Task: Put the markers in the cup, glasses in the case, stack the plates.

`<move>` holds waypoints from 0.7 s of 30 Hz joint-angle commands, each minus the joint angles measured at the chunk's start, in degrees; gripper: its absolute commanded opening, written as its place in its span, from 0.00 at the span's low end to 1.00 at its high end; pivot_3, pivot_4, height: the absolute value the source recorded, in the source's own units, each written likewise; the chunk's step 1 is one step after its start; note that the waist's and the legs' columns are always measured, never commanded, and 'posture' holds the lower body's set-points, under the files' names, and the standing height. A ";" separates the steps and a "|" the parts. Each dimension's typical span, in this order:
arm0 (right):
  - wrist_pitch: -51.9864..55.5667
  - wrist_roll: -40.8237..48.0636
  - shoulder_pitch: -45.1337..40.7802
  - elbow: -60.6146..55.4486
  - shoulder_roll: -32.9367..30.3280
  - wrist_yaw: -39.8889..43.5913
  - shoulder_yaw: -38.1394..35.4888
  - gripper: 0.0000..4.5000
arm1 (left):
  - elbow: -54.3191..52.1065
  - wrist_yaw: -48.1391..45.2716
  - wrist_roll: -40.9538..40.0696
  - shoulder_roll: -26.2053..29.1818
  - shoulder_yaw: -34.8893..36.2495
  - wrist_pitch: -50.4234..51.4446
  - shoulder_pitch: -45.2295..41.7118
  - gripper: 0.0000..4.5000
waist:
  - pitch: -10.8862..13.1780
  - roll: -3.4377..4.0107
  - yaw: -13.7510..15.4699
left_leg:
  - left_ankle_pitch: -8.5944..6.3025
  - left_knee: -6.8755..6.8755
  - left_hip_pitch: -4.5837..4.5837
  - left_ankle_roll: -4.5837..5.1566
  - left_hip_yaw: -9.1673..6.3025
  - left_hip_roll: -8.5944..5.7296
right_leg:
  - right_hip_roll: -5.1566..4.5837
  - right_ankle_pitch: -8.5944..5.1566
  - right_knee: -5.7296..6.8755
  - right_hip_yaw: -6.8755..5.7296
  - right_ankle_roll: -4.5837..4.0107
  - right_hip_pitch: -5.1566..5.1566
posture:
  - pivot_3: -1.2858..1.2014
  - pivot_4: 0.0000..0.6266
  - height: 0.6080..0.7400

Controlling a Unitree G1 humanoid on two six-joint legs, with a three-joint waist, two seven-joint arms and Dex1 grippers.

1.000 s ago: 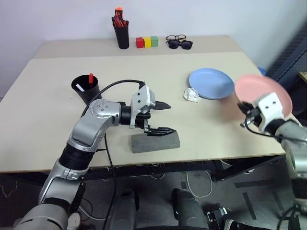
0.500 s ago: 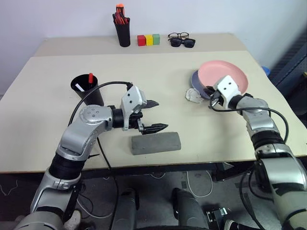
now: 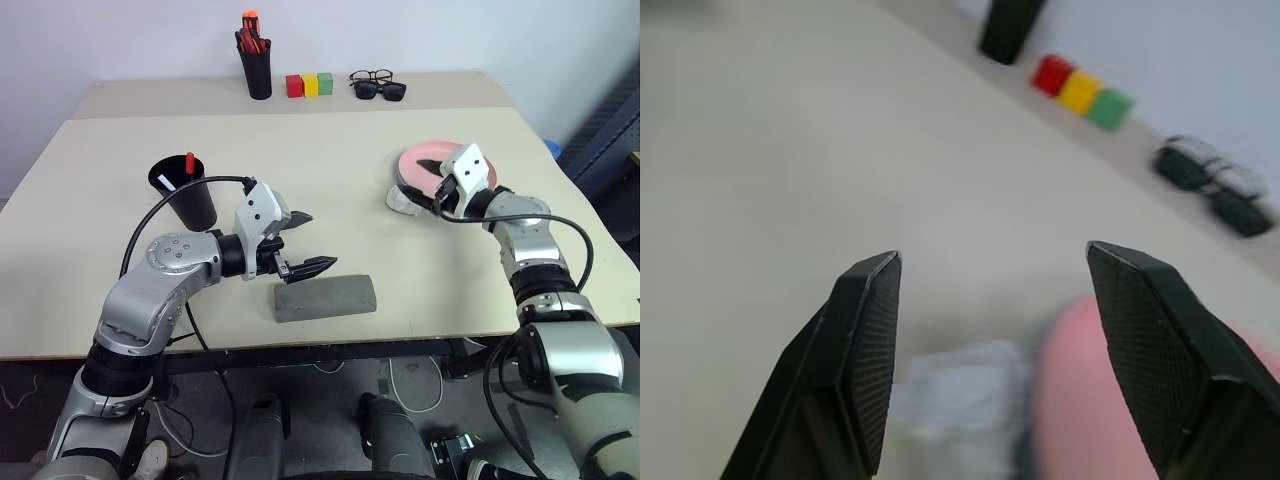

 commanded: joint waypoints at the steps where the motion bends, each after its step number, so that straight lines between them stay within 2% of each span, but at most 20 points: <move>1: 1.59 1.29 1.62 -4.00 1.12 0.03 -0.70 0.66 | -1.18 0.54 -0.66 0.63 1.45 -0.80 -0.08 1.00 | 0.00 0.00 -0.06 | 0.00 0.01 0.00 0.00 0.00 0.00 | 0.00 0.00 0.00 0.00 0.00 0.00 | 0.52 0.24 1.00; 7: -0.64 -1.41 1.94 -0.13 4.58 -3.06 0.73 0.66 | -1.76 1.94 -0.94 1.30 2.60 -0.26 0.20 1.00 | 0.00 0.00 -0.76 | 0.03 0.01 0.04 -0.05 -0.01 0.00 | 0.01 0.01 0.03 0.00 -0.01 -0.01 | 0.52 0.24 1.00; 21: -8.58 -10.22 -6.33 16.32 7.02 -17.01 3.31 0.66 | -8.78 7.61 -3.12 2.69 6.20 3.82 4.61 1.00 | 0.00 0.00 -1.55 | 0.04 -0.05 0.04 -0.07 -0.02 0.00 | 0.02 0.01 0.04 0.01 -0.02 -0.02 | 0.52 0.24 1.00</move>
